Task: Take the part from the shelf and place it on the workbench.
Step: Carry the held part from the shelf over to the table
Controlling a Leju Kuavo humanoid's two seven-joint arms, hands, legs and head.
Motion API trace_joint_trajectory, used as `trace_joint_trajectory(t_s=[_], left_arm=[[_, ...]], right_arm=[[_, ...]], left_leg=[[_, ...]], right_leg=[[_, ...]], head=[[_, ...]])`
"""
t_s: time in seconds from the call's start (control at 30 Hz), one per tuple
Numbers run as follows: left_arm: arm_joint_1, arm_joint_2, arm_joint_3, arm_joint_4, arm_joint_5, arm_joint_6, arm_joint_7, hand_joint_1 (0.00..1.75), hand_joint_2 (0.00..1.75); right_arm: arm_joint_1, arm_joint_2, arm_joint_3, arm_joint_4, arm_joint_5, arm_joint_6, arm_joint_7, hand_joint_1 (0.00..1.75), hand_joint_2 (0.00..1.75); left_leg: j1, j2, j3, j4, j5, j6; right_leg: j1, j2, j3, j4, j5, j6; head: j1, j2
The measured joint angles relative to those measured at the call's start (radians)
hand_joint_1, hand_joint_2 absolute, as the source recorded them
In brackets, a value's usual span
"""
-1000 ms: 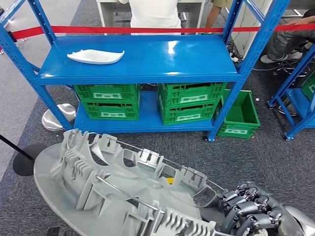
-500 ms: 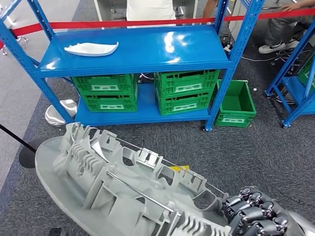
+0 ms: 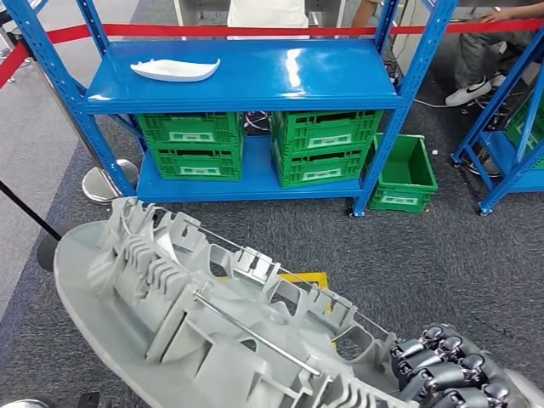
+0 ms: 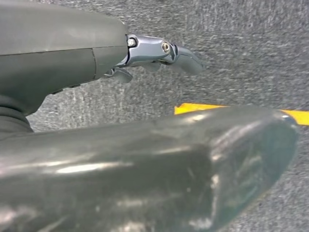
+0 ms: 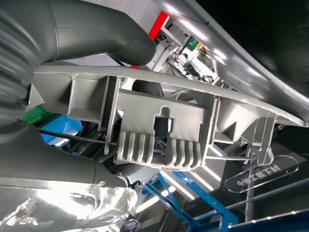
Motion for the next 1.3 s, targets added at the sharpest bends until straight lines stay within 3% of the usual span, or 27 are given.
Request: trace_joint_trajectory(t_s=[0.07, 0.1, 0.2, 0.27, 0.33, 0.37, 0.4, 0.43, 0.5, 0.57, 0.6, 0.7, 0.77, 0.8, 0.87, 0.9, 0.93, 0.97, 1.0, 1.07, 1.13, 1.17, 1.23, 1.3], left_arm=[[0.0, 0.0, 0.0, 0.0, -0.003, 0.0, 0.0, 0.0, 0.0], [0.0, 0.0, 0.0, 0.0, -0.006, -0.001, 0.0, 0.0, 0.0], [0.001, 0.001, 0.0, 0.0, -0.01, -0.001, -0.003, 0.0, 0.0], [0.003, 0.001, 0.0, 0.0, -0.013, -0.001, -0.005, 0.0, 0.0], [0.003, -0.002, 0.0, 0.0, -0.017, -0.001, -0.006, 0.0, 0.0], [0.003, -0.002, 0.0, 0.0, -0.019, -0.001, -0.007, 0.0, 0.0], [0.003, -0.003, 0.0, 0.0, -0.021, -0.001, -0.007, 0.0, 0.0], [0.003, -0.003, 0.0, 0.0, -0.023, -0.001, -0.007, 0.0, 0.0], [0.002, -0.004, 0.0, 0.0, -0.027, -0.001, -0.008, 0.0, 0.0], [-0.001, -0.005, 0.0, 0.0, -0.03, -0.001, -0.008, 0.0, 0.0], [-0.002, -0.006, 0.0, 0.0, -0.031, -0.001, -0.008, 0.0, 0.0], [-0.001, -0.008, 0.0, 0.0, -0.034, 0.0, -0.009, 0.0, 0.0], [-0.001, -0.01, 0.0, 0.0, -0.034, 0.0, -0.009, 0.0, 0.0], [-0.001, -0.011, 0.0, 0.0, -0.034, 0.0, -0.009, 0.0, 0.0], [-0.001, -0.01, 0.0, 0.0, -0.037, 0.0, -0.009, 0.0, 0.0], [-0.001, -0.01, 0.0, 0.0, -0.038, 0.0, -0.009, 0.0, 0.0], [-0.001, -0.011, 0.0, 0.0, -0.04, 0.0, -0.009, 0.0, 0.0], [-0.001, -0.011, 0.0, 0.0, -0.041, 0.0, -0.009, 0.0, 0.0], [-0.001, -0.012, 0.0, 0.0, -0.042, 0.0, -0.009, 0.0, 0.0], [-0.001, -0.013, 0.0, 0.0, -0.045, 0.0, -0.009, 0.0, 0.0], [-0.001, -0.013, 0.0, 0.0, -0.049, 0.0, -0.009, 0.0, 0.0], [-0.001, -0.013, 0.0, 0.0, -0.051, 0.0, -0.009, 0.0, 0.0], [0.0, -0.012, 0.0, 0.0, -0.052, 0.0, -0.009, 0.0, 0.0], [0.001, -0.013, 0.0, 0.0, -0.053, 0.0, -0.009, 0.0, 0.0]], right_arm=[[0.002, 0.0, -0.003, -0.003, 0.005, -0.005, -0.004, 1.75, 1.75], [0.003, 0.0, -0.005, -0.005, 0.012, -0.012, -0.007, 1.75, 1.75], [0.007, 0.002, -0.014, -0.014, 0.042, -0.038, -0.02, 1.75, 1.75], [0.011, 0.003, -0.021, -0.021, 0.053, -0.046, -0.021, 1.75, 1.75], [0.02, 0.003, -0.027, -0.025, 0.055, -0.046, -0.018, 1.75, 1.75], [0.025, 0.003, -0.028, -0.025, 0.055, -0.046, -0.017, 1.75, 1.75], [0.03, 0.003, -0.029, -0.026, 0.055, -0.046, -0.016, 1.75, 1.75], [0.034, 0.003, -0.029, -0.026, 0.055, -0.046, -0.016, 1.75, 1.75], [0.038, 0.003, -0.029, -0.026, 0.057, -0.046, -0.017, 1.75, 1.75], [0.041, 0.003, -0.03, -0.029, 0.06, -0.046, -0.016, 1.75, 1.75], [0.041, 0.003, -0.03, -0.03, 0.063, -0.045, -0.016, 1.75, 1.75], [0.037, 0.003, -0.03, -0.031, 0.067, -0.043, -0.014, 1.75, 1.75], [0.033, 0.003, -0.03, -0.031, 0.067, -0.043, -0.012, 1.75, 1.75], [0.032, 0.002, -0.029, -0.031, 0.067, -0.043, -0.011, 1.75, 1.75], [0.03, 0.002, -0.027, -0.031, 0.067, -0.043, -0.008, 1.75, 1.75], [0.029, 0.002, -0.026, -0.031, 0.067, -0.043, -0.008, 1.75, 1.75], [0.029, 0.002, -0.025, -0.031, 0.067, -0.043, -0.007, 1.75, 1.75], [0.027, 0.002, -0.025, -0.031, 0.067, -0.043, -0.007, 1.75, 1.75], [0.024, 0.002, -0.023, -0.031, 0.067, -0.043, -0.007, 1.75, 1.75], [0.017, 0.001, -0.021, -0.031, 0.067, -0.045, -0.006, 1.75, 1.75], [0.013, -0.001, -0.018, -0.032, 0.067, -0.049, -0.005, 1.75, 1.75], [0.012, -0.002, -0.017, -0.033, 0.067, -0.051, -0.005, 1.75, 1.75], [0.012, -0.004, -0.016, -0.033, 0.068, -0.056, -0.005, 1.75, 1.75], [0.01, -0.005, -0.013, -0.034, 0.069, -0.058, -0.005, 1.75, 1.75]], left_leg=[[-0.002, -0.001, -0.014, 0.002, 0.017, -0.009], [-0.002, -0.001, -0.018, 0.002, 0.025, -0.015], [0.0, -0.001, -0.028, 0.004, 0.033, -0.033], [0.002, -0.002, -0.055, 0.059, -0.032, -0.045], [0.004, -0.003, -0.095, 0.184, -0.131, -0.054], [0.006, -0.003, -0.108, 0.243, -0.158, -0.058], [0.007, -0.003, -0.108, 0.278, -0.162, -0.06], [0.008, -0.003, -0.092, 0.28, -0.147, -0.062], [0.011, -0.003, -0.009, 0.189, -0.098, -0.064], [0.013, -0.006, 0.087, 0.055, -0.095, -0.059], [0.012, -0.007, 0.112, 0.014, -0.104, -0.053], [0.009, -0.007, 0.107, -0.004, -0.101, -0.025], [0.011, -0.003, 0.094, -0.005, -0.086, -0.01], [0.011, -0.001, 0.087, -0.005, -0.079, -0.006], [0.01, -0.001, 0.068, -0.003, -0.062, -0.001], [0.01, -0.001, 0.055, -0.003, -0.051, 0.0], [0.009, -0.001, 0.041, -0.002, -0.041, 0.0], [0.008, -0.001, 0.027, 0.0, -0.031, -0.002], [0.008, -0.001, 0.014, 0.001, -0.022, -0.004], [0.007, -0.002, -0.006, 0.003, -0.006, -0.011], [0.005, -0.002, -0.018, 0.004, 0.011, -0.02], [0.004, -0.002, -0.022, 0.004, 0.019, -0.026], [0.005, -0.002, -0.031, 0.005, 0.028, -0.038], [0.007, -0.003, -0.05, 0.044, -0.017, -0.05]], right_leg=[[0.004, 0.001, 0.091, -0.138, -0.003, -0.008], [0.006, 0.001, 0.108, -0.172, -0.012, -0.011], [0.006, 0.0, 0.092, -0.18, 0.005, -0.029], [0.001, -0.002, 0.072, -0.184, 0.029, -0.043], [0.0, -0.002, 0.043, -0.183, 0.052, -0.047], [0.0, -0.002, 0.027, -0.181, 0.064, -0.046], [0.0, -0.002, 0.011, -0.18, 0.076, -0.045], [-0.001, -0.001, -0.005, -0.178, 0.087, -0.043], [-0.003, 0.0, -0.032, -0.173, 0.107, -0.036], [-0.003, 0.001, -0.052, -0.166, 0.124, -0.024], [-0.001, 0.0, -0.057, -0.163, 0.132, -0.018], [-0.005, 0.0, -0.065, -0.164, 0.148, -0.001], [-0.007, 0.0, -0.077, -0.137, 0.109, 0.007], [-0.007, 0.0, -0.089, -0.102, 0.07, 0.009], [-0.007, 0.0, -0.118, 0.015, -0.017, 0.013], [-0.007, 0.0, -0.13, 0.079, -0.051, 0.014], [-0.007, 0.0, -0.132, 0.125, -0.065, 0.015], [-0.006, 0.0, -0.118, 0.136, -0.057, 0.014], [-0.006, 0.0, -0.084, 0.109, -0.034, 0.012], [-0.006, 0.0, 0.023, -0.028, 0.0, 0.005], [-0.003, 0.0, 0.101, -0.151, -0.009, 0.0], [-0.001, 0.001, 0.111, -0.174, -0.017, -0.003], [0.0, 0.0, 0.097, -0.178, -0.008, -0.014], [-0.004, -0.002, 0.08, -0.178, 0.008, -0.031]], head=[[-0.001, 0.0], [0.0, 0.0], [0.003, 0.0], [-0.001, 0.0], [-0.005, 0.0], [-0.005, 0.0], [-0.005, 0.0], [-0.005, 0.0], [-0.005, 0.0], [-0.006, 0.0], [-0.006, 0.0], [-0.005, 0.0], [-0.004, 0.0], [-0.003, 0.0], [-0.002, 0.0], [-0.002, 0.0], [-0.002, 0.0], [-0.002, 0.0], [-0.002, 0.0], [-0.002, 0.0], [-0.003, 0.0], [-0.003, 0.0], [-0.003, 0.0], [-0.006, 0.0]])
